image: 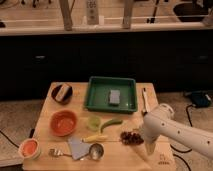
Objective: Place grapes in red bowl
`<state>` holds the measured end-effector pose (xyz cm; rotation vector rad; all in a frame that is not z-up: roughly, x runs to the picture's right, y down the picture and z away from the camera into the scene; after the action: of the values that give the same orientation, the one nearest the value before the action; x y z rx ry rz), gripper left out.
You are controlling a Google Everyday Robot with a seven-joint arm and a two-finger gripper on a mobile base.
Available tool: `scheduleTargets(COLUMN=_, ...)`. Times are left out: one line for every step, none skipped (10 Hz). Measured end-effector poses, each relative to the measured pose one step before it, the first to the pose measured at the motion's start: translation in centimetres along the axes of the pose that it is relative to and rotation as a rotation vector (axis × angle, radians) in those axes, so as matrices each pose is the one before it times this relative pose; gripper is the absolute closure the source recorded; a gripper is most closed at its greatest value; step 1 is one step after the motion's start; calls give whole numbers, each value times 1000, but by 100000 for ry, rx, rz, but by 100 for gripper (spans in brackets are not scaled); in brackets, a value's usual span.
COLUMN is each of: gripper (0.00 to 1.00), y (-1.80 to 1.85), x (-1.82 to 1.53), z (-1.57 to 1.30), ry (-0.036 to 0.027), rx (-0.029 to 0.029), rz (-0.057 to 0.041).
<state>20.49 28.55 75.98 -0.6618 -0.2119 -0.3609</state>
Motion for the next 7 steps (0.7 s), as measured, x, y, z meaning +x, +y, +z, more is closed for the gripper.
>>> scheduleTargets(gripper=20, y=-20, x=3, z=56, ry=-63, rx=-143, rz=-125)
scheduleTargets(gripper=20, y=-60, x=3, z=38, ry=-118, rx=-5, rz=-65)
scheduleTargets(gripper=20, y=5, x=3, z=23, ry=-95, rx=-89, rz=-30)
scheduleTargets(gripper=20, y=-4, x=-3, z=50, ry=-181, rx=-27, rz=72)
scheduleTargets(gripper=20, y=-14, x=50, z=0, ry=-71, rx=34, rz=54)
scheduleTargets(gripper=20, y=-28, x=1, z=16, ry=-70, rx=1, rz=-2)
scheduleTargets(gripper=20, y=-27, x=21, z=31, ry=-101, rx=-38, rz=66)
